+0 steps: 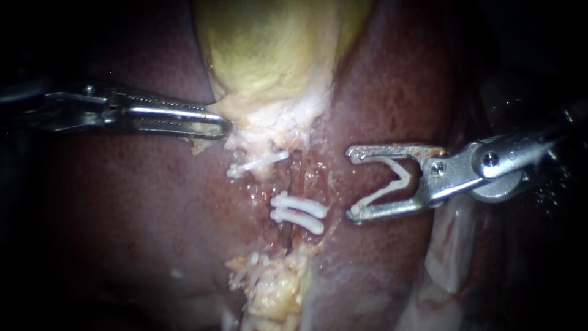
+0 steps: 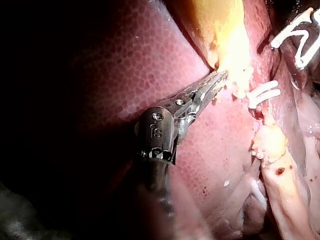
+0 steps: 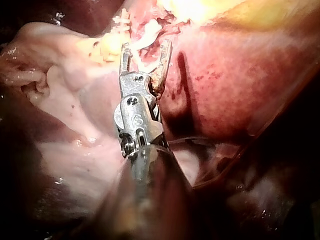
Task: Clipping third clip right tube
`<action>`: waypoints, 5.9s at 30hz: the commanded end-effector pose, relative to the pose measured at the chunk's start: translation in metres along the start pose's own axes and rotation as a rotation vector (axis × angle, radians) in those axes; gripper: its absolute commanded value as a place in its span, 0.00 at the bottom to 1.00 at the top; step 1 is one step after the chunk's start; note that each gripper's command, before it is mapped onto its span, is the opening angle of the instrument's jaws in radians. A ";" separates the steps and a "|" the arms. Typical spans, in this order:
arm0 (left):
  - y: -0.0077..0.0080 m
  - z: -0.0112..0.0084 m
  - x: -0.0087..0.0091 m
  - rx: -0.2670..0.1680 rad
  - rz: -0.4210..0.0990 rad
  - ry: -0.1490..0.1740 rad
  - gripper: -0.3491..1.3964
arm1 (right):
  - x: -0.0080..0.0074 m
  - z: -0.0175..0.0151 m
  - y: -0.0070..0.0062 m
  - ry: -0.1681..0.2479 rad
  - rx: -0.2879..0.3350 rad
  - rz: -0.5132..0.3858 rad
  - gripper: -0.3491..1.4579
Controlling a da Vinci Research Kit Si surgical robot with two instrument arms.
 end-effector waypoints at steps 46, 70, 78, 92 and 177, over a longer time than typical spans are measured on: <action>0.0014 -0.0086 0.0045 0.033 -0.015 0.040 0.00 | -0.0032 0.0092 0.0025 0.067 0.162 0.430 0.44; 0.0014 -0.0086 0.0045 0.033 -0.014 0.041 0.00 | -0.0060 0.0132 0.0060 0.148 0.148 0.515 0.46; 0.0014 -0.0086 0.0045 0.033 -0.014 0.041 0.00 | -0.0057 0.0141 0.0063 0.168 0.146 0.535 0.46; 0.0014 -0.0086 0.0045 0.034 -0.014 0.041 0.00 | -0.0052 0.0153 0.0065 0.211 0.148 0.579 0.46; 0.0012 -0.0084 0.0045 0.034 -0.014 0.041 0.00 | -0.0006 0.0134 0.0057 0.390 0.261 0.758 0.00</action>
